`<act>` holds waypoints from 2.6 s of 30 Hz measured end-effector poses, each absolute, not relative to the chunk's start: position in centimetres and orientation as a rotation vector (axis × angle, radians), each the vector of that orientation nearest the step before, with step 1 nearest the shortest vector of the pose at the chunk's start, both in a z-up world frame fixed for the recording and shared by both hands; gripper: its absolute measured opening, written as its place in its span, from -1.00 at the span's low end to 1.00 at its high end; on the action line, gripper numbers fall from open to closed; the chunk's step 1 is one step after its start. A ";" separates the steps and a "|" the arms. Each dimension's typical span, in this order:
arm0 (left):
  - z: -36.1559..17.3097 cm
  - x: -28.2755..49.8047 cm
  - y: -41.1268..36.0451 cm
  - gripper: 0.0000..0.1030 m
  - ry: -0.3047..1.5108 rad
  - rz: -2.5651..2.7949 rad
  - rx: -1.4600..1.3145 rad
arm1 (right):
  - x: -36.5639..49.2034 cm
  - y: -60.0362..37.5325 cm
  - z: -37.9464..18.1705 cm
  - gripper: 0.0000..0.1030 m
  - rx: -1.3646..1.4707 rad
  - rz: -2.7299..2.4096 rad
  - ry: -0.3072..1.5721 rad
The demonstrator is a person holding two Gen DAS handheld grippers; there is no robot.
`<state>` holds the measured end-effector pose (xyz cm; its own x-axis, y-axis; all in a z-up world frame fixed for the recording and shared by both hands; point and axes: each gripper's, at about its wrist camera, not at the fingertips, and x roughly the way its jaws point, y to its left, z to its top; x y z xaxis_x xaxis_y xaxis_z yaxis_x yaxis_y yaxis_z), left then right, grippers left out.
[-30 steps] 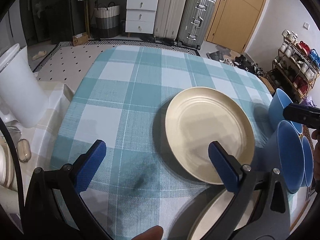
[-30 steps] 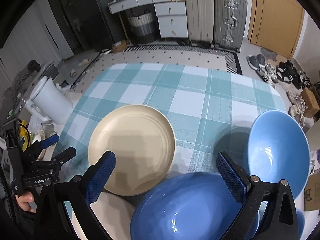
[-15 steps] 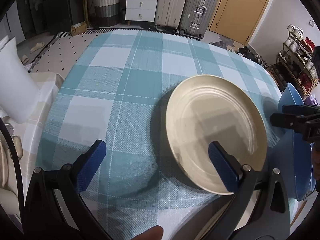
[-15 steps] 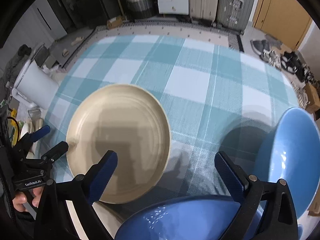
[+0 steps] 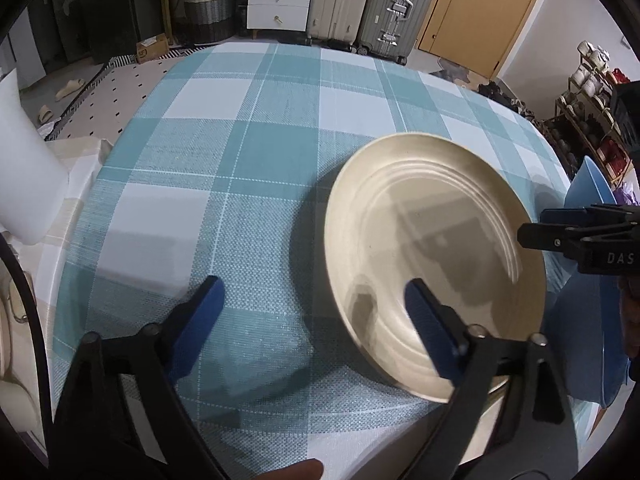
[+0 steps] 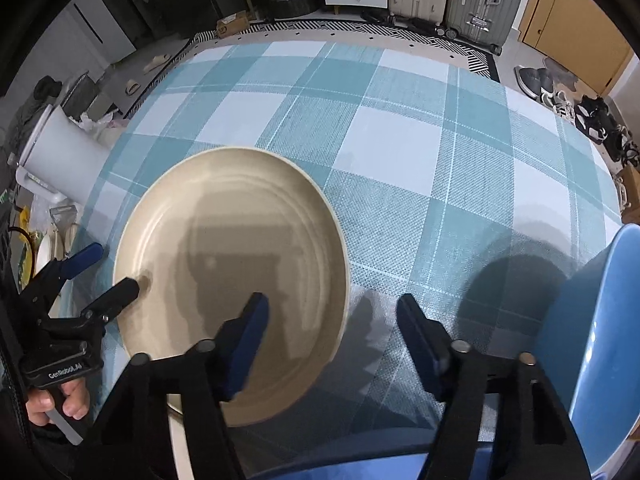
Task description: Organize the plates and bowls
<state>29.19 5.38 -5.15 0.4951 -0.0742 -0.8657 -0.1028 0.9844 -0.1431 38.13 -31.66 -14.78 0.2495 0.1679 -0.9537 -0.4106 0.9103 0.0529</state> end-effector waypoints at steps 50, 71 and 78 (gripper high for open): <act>0.3 25.2 4.1 -0.74 0.948 -0.017 -0.190 | 35.0 -31.2 -9.5 -0.80 -0.232 0.388 1.110; 6.8 17.1 2.3 -0.74 0.854 -0.030 -0.169 | 27.4 -32.5 -3.6 -0.80 -0.206 0.411 0.991; 7.6 14.0 1.8 -0.74 0.841 -0.040 -0.175 | 24.8 -33.1 -3.0 -0.80 -0.191 0.418 0.969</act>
